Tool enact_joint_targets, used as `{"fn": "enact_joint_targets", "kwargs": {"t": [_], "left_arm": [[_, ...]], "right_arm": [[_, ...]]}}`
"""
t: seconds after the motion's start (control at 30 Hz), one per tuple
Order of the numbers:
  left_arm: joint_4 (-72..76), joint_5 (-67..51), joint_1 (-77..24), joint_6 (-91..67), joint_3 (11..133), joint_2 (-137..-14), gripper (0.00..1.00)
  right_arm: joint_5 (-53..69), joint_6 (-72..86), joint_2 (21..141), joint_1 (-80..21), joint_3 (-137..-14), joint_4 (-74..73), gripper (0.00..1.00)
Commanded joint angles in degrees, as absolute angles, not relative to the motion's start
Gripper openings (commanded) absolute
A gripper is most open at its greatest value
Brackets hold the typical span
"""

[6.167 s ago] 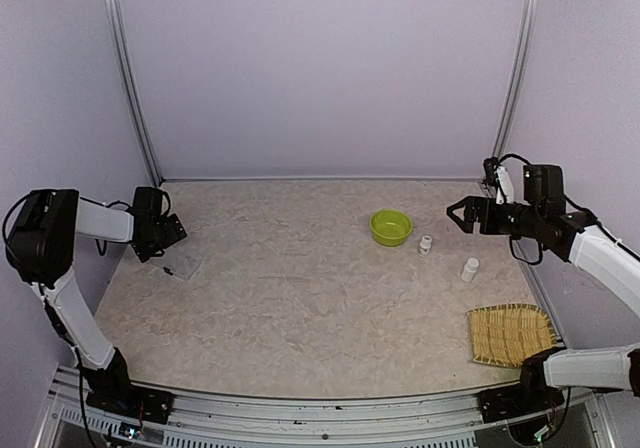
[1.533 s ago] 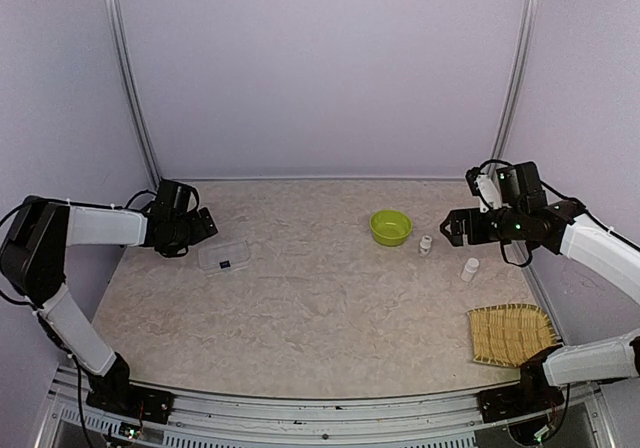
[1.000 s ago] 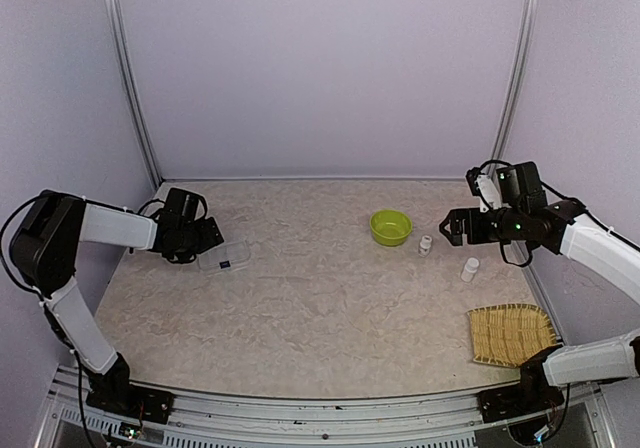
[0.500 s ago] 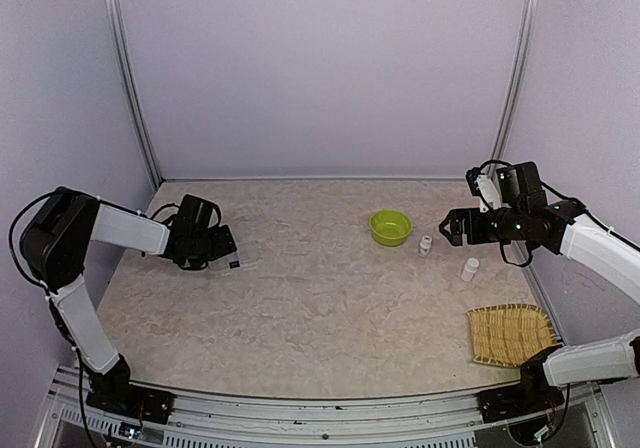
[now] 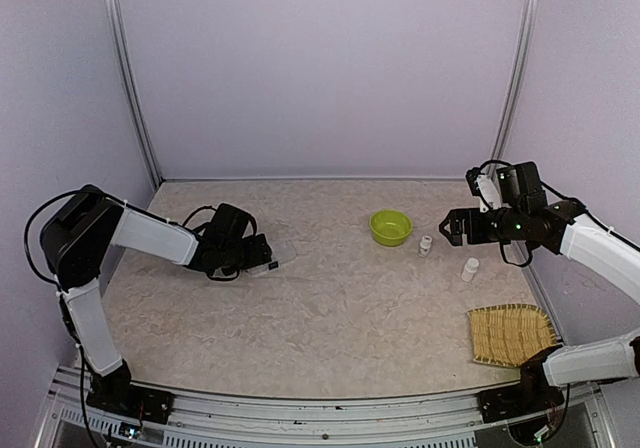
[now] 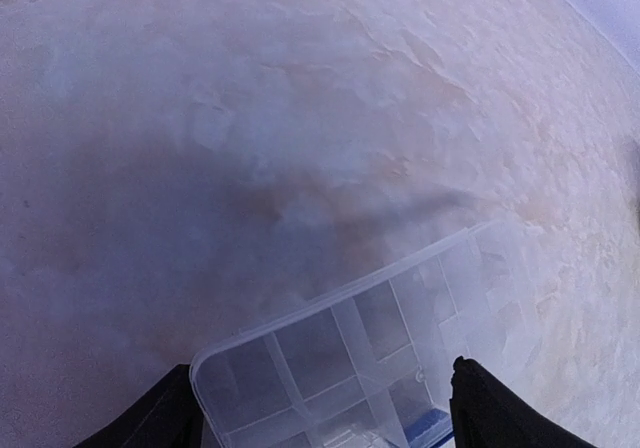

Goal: Sort the pills into containers
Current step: Move the pill container to the center of the board.

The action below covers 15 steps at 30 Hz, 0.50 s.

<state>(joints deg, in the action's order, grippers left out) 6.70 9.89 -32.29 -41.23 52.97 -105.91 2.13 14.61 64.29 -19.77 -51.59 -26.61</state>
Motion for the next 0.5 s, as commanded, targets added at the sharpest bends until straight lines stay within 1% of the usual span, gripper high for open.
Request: {"fn": "enact_joint_targets", "kwargs": {"t": [0.0, 0.17, 0.33, 0.4, 0.47], "left_arm": [[5.6, 8.7, -36.4, -43.5, 55.5, -109.8, 0.83], [5.0, 8.8, -39.7, -43.3, 58.6, -112.6, 0.84], [4.4, 9.4, -40.9, -41.9, 59.5, -110.9, 0.85], [4.8, 10.1, -40.9, -39.3, 59.6, -109.3, 0.89], [5.5, 11.2, -40.9, -34.9, 59.7, -107.9, 0.98]], "right_arm": [[1.7, 14.5, 63.6, -20.1, -50.7, -25.4, 1.00], [1.7, 14.1, 63.2, -20.1, -50.4, -25.7, 1.00], [1.3, 13.4, 62.3, -20.1, -50.1, -26.3, 1.00], [1.7, 13.0, 62.0, -20.1, -49.7, -26.1, 1.00], [1.8, 12.6, 61.8, -20.1, -49.2, -26.1, 1.00]]}}
